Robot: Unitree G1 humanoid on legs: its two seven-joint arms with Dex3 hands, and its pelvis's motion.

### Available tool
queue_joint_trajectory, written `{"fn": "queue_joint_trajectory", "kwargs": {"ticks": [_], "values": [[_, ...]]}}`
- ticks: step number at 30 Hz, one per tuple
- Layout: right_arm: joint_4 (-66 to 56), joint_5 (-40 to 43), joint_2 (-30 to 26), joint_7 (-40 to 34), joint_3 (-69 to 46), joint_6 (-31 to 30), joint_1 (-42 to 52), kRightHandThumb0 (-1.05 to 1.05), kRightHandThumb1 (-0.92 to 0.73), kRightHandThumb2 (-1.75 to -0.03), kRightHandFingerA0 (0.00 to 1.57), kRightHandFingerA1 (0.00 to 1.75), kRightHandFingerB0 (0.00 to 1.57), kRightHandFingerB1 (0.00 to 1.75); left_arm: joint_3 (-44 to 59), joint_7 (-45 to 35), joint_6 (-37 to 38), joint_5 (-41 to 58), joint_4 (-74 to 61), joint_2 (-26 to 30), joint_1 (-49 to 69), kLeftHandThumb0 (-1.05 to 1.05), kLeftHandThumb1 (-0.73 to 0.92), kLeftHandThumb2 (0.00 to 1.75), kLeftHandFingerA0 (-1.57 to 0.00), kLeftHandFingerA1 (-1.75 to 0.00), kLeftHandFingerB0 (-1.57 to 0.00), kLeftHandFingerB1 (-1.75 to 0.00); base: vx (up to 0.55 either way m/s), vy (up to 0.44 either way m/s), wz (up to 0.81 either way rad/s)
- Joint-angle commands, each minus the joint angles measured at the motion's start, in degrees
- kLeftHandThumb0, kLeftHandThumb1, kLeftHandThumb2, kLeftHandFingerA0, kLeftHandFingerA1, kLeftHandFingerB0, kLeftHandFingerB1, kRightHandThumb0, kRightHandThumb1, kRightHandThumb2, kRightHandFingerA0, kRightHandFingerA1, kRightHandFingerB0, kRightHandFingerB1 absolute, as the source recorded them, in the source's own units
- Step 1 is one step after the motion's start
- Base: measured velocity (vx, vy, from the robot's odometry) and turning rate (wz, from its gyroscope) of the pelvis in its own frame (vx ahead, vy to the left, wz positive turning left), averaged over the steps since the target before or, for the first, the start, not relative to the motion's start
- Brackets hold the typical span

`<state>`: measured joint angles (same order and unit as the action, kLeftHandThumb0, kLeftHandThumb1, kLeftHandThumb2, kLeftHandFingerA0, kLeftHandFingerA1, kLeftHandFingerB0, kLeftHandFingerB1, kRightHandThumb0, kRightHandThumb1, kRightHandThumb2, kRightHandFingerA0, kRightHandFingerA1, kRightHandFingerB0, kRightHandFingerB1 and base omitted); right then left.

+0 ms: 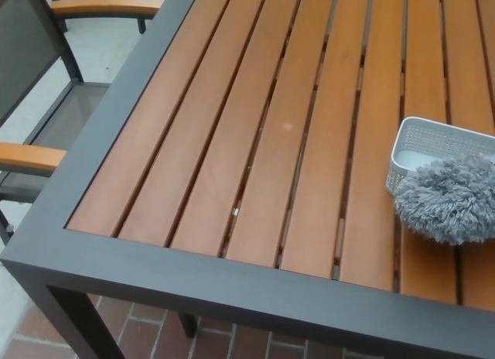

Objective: The robot uses its right hand to pick up the grey duster kept on the edge of the round table outside, turn around and walk towards the square table and place the duster in a container kept on the middle of the desk

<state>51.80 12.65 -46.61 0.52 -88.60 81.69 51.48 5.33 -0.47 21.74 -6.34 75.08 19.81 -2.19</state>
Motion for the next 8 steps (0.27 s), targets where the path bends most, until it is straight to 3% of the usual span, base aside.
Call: {"fn": "queue_joint_trajectory", "kwargs": {"ticks": [1,8], "values": [[2.7,2.8,-1.5,-0.1,0.5,5.2,0.7,-0.52,-0.76,-0.61,0.27,0.99,0.2,0.78,-0.4,-0.1,1.3,-0.8,0.4,0.9,0.0,-0.89,0.48,0.66,-1.28,-0.94,-1.27,-0.86,0.0,0.0,0.0],[4.4,3.7,-2.2,0.0,1.4,6.2,0.9,-0.52,-0.76,-0.61,0.27,0.99,0.2,0.78,-0.5,0.0,1.4,-0.8,0.4,0.8,0.2,-0.89,0.48,0.66,-1.28,-0.94,-1.27,-0.86,0.0,0.0,0.0]]}}
